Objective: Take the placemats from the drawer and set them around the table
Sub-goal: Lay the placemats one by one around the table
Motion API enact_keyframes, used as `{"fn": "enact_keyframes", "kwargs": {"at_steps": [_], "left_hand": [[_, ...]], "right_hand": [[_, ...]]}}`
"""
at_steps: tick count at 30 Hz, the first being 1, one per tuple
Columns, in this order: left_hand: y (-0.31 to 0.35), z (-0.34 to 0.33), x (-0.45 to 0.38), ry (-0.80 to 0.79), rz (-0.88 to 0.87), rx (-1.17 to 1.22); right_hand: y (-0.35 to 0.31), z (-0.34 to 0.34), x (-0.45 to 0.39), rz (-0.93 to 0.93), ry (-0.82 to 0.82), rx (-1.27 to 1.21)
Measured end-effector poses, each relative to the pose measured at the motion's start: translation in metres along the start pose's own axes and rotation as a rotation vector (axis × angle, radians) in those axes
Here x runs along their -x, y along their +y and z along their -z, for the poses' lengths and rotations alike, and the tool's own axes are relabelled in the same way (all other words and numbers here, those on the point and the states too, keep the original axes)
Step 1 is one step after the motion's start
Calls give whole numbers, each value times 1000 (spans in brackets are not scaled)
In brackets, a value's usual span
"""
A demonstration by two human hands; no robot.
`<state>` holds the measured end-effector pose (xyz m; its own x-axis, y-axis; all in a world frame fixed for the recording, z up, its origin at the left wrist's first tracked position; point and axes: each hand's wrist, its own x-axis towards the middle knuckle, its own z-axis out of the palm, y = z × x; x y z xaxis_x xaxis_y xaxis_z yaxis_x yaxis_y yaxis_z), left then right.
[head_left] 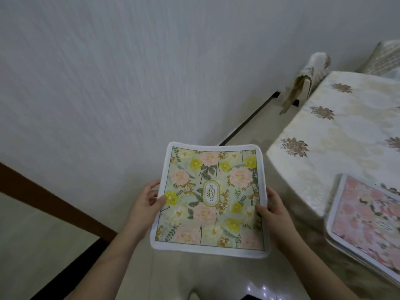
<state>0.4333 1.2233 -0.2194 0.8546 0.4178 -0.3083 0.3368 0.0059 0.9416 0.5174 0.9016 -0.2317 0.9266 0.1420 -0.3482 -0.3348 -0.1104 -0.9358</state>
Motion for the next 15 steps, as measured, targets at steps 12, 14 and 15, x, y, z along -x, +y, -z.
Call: {"fn": "enact_keyframes", "kwargs": {"at_steps": [12,14,15], "left_hand": [[15,-49,-78,-28,72,19],[22,-65,-102,-21,83,39],[27,-74,-114,-22,90,53]], "right_hand": [[-22,22,-72,-21,49,3],[-28,32,-94,-33,51,-9],[-31,38,-106,-42,57,-12]]}}
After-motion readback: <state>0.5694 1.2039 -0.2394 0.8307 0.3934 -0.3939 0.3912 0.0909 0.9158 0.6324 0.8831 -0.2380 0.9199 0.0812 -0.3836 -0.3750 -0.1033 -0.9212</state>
